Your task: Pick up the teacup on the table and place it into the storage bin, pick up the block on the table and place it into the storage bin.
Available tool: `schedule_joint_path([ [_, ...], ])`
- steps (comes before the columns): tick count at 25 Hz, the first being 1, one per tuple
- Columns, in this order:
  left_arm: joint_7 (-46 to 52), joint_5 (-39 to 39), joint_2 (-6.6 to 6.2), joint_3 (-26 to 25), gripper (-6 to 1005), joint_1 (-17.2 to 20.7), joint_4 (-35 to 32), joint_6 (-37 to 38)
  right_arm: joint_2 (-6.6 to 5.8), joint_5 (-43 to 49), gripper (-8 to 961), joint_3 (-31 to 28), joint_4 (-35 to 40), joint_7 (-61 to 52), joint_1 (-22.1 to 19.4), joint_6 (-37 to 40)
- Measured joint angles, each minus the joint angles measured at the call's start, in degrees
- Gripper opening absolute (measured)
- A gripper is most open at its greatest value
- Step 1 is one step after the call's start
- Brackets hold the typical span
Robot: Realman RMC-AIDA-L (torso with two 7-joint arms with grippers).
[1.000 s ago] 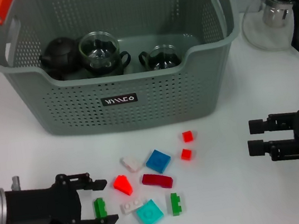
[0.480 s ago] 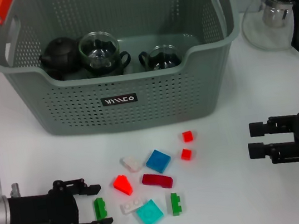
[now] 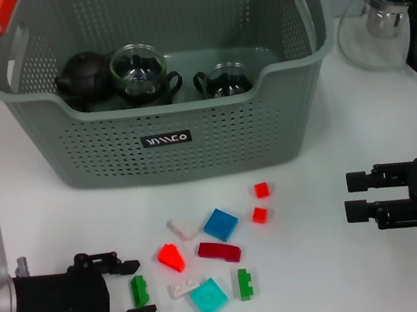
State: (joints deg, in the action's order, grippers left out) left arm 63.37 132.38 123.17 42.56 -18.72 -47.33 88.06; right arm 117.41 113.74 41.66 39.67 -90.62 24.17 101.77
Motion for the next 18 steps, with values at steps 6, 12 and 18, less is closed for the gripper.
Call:
schedule_joint_path([
  [6,-0.5,0.7,0.25,-0.2,650,0.1,-0.6,-0.5,-0.14,0.0,698,0.0,-0.3,0.0,0.1,0.0],
  [12,-0.3,1.0,0.68,-0.4,456,0.2,-2.4,-0.7,-0.17,0.0,699,0.0,-0.3,0.0,0.0,0.1],
  [18,1.3,-1.6,-0.43,-5.4,409,-0.6,-3.5,7.6,-0.17,0.0,700,0.0,-0.3,0.0,0.2,0.1],
])
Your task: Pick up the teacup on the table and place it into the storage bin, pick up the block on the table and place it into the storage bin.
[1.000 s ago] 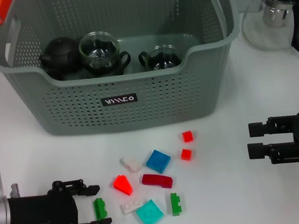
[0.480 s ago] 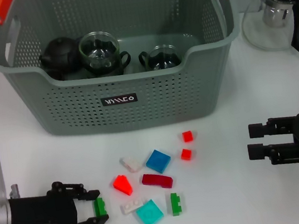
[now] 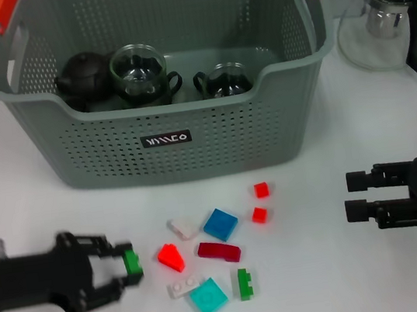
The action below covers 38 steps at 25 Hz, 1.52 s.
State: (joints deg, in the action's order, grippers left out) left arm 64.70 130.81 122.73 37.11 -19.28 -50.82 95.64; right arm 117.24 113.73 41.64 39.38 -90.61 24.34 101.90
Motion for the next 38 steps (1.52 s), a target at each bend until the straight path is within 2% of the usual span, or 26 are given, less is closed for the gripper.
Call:
schedule_joint_path([
  [3,3.9,-1.7,-2.20,-7.4,404,-2.8,1.6,8.1,0.00,0.0,701,-0.1,0.0,0.0,0.3,0.0],
  [5,6.6,-2.8,-4.24,-11.7,400,-5.2,4.3,12.8,0.00,0.0,701,-0.1,0.0,0.0,0.4,0.0],
  [7,9.3,-5.1,-6.91,-15.5,400,-7.6,9.5,17.8,0.00,0.0,701,-0.1,0.0,0.0,0.5,0.0],
  [9,12.4,-8.7,-8.66,-17.0,400,-9.4,14.1,20.2,0.00,0.0,701,-0.1,0.0,0.0,0.5,0.0],
  [11,16.5,-13.1,-9.57,-17.4,400,-11.0,17.2,20.8,0.01,0.0,701,-0.1,0.0,0.0,0.5,0.0],
  [15,23.4,-19.0,-8.77,-17.5,401,-14.5,17.3,19.2,0.00,-0.1,701,-0.1,0.0,0.0,0.6,0.1],
  [19,30.9,-19.7,-8.42,-15.7,401,-20.1,14.8,13.6,0.00,-0.1,701,-0.1,0.0,0.0,0.6,0.2],
  [20,30.9,-19.7,-8.42,-15.7,401,-20.1,14.8,13.6,0.01,-0.1,701,-0.1,0.0,0.0,0.6,0.2],
  [21,35.7,-19.5,-8.99,-12.7,401,-23.0,12.6,8.1,0.00,-0.1,701,-0.1,0.0,0.1,0.6,0.2],
  [24,40.9,-19.5,-9.77,-8.1,401,-25.1,9.6,2.2,0.00,-0.2,701,-0.1,0.0,0.3,0.6,0.2],
  [27,47.7,-17.8,-11.41,1.2,401,-27.5,5.4,-6.2,0.00,-0.3,700,-0.1,0.0,0.3,0.6,0.2],
  [29,52.6,-13.9,-12.32,8.2,401,-29.0,2.5,-12.1,0.01,-0.3,700,-0.1,0.0,0.4,0.6,0.2],
  [31,57.0,-8.0,-12.51,13.6,400,-30.1,0.0,-16.9,0.03,-0.3,700,-0.1,0.0,0.4,0.6,0.2],
  [32,57.0,-8.0,-12.51,13.6,400,-30.1,0.0,-16.9,0.04,-0.3,700,-0.1,0.0,0.4,0.6,0.2],
  [34,62.6,2.7,-11.19,18.8,400,-31.8,-2.9,-22.4,0.04,-0.4,700,-0.1,0.0,0.4,0.6,0.1],
  [36,64.6,7.6,-9.78,20.1,404,-32.7,-3.6,-24.4,0.07,-0.4,700,-0.2,0.0,0.4,0.6,0.0],
  [38,66.2,13.9,-7.70,20.9,412,-33.8,-3.7,-27.3,0.14,-0.4,700,-0.2,0.0,0.3,0.6,0.0],
])
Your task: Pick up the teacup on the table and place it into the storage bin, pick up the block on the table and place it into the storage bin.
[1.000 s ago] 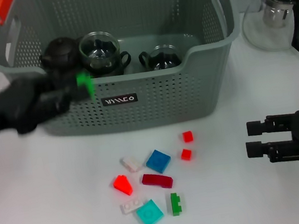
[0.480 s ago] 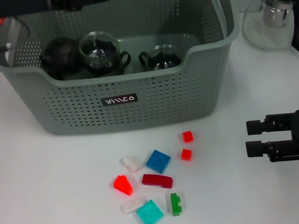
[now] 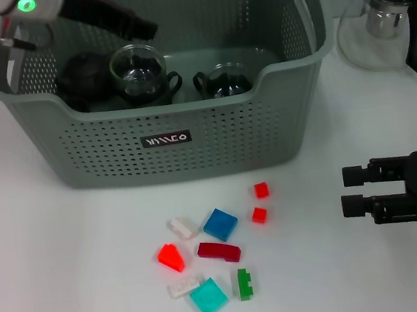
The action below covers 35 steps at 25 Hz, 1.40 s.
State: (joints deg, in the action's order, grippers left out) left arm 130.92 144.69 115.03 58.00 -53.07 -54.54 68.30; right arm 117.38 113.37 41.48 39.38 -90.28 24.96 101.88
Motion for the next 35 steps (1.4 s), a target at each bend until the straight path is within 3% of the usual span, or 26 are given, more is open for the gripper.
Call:
schedule_joint_path([
  [2,1.6,6.3,1.94,0.3,419,-1.3,0.6,-2.2,0.05,0.1,700,0.0,0.0,-0.1,0.0,0.0],
  [6,3.0,12.9,4.51,0.1,435,-3.0,1.1,-3.0,0.04,0.1,700,0.0,0.0,-0.1,0.0,0.1],
  [11,2.4,8.9,6.09,-2.3,454,-0.5,-6.4,-1.3,-0.10,0.0,700,0.0,0.0,-0.1,-0.2,0.2],
  [13,0.9,2.9,6.26,-4.8,543,1.3,-10.0,0.4,-0.11,0.0,700,0.0,0.0,0.0,-0.3,0.2],
  [16,-1.3,-10.4,5.33,-9.8,676,4.3,-12.4,3.9,-0.13,0.0,700,0.0,0.0,-0.1,-0.3,0.3],
  [20,-9.1,-35.1,3.12,-19.0,699,8.7,-7.4,13.2,-0.13,0.0,700,0.0,0.0,-0.2,-0.4,0.4],
  [22,-13.7,-48.6,0.33,-22.6,710,10.2,1.1,21.0,-0.10,0.0,700,0.0,0.0,0.0,-0.6,0.4],
  [24,-16.4,-56.0,-2.68,-23.2,721,10.7,8.8,27.4,-0.06,0.0,700,0.0,0.0,0.0,-0.6,0.4],
  [26,-19.2,-59.7,-5.61,-21.9,732,11.0,15.6,33.2,-0.06,0.0,700,0.0,0.0,0.0,-0.6,0.4],
  [28,-22.7,-58.6,-6.86,-19.4,738,12.0,18.0,36.7,-0.05,0.0,700,0.0,0.0,0.0,-0.6,0.4],
  [31,-28.2,-51.2,-6.61,-14.8,738,15.5,15.9,40.2,-0.02,0.0,700,0.0,0.0,0.0,-0.5,0.4],
  [35,-34.5,-39.2,-3.46,-10.9,735,20.8,9.4,42.1,0.12,0.0,700,0.0,0.0,-0.2,-0.3,0.4],
])
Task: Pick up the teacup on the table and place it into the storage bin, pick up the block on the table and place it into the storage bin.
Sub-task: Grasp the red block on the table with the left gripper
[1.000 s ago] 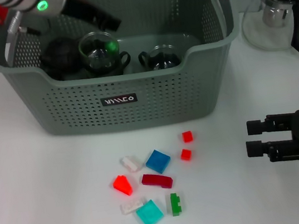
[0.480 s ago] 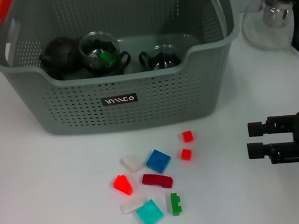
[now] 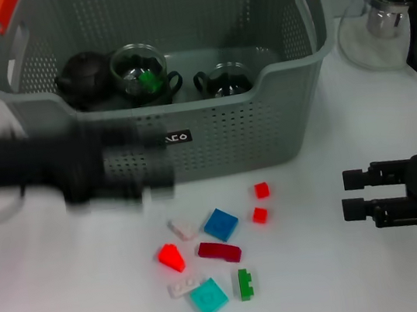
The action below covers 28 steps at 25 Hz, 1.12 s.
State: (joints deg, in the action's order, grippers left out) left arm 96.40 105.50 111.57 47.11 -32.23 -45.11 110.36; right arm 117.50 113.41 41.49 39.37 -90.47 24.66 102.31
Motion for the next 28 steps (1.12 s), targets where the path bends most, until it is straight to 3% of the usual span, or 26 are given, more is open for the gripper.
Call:
schedule_joint_path([
  [4,-5.2,10.2,2.89,2.4,733,3.1,-3.2,-1.0,0.14,0.2,699,0.0,0.0,-0.1,0.1,0.0],
  [8,-7.1,17.4,4.94,2.7,732,4.4,-4.0,-5.5,0.16,0.1,699,0.0,0.0,-0.1,0.0,0.0],
  [11,-7.5,20.0,6.44,2.9,731,5.2,-3.8,-10.7,0.21,0.1,699,0.0,0.0,0.0,-0.2,0.0],
  [17,-16.0,21.3,10.60,2.6,728,8.8,-5.0,-17.0,0.40,0.2,699,0.0,0.0,0.0,-0.2,0.0],
  [22,-20.9,20.7,12.28,2.5,726,11.5,-5.1,-21.5,0.38,0.2,699,0.0,0.0,0.0,-0.3,-0.2],
  [28,-22.8,18.6,12.68,2.5,724,12.2,-3.3,-28.0,0.43,0.2,701,0.0,0.0,0.0,-0.3,-0.4],
])
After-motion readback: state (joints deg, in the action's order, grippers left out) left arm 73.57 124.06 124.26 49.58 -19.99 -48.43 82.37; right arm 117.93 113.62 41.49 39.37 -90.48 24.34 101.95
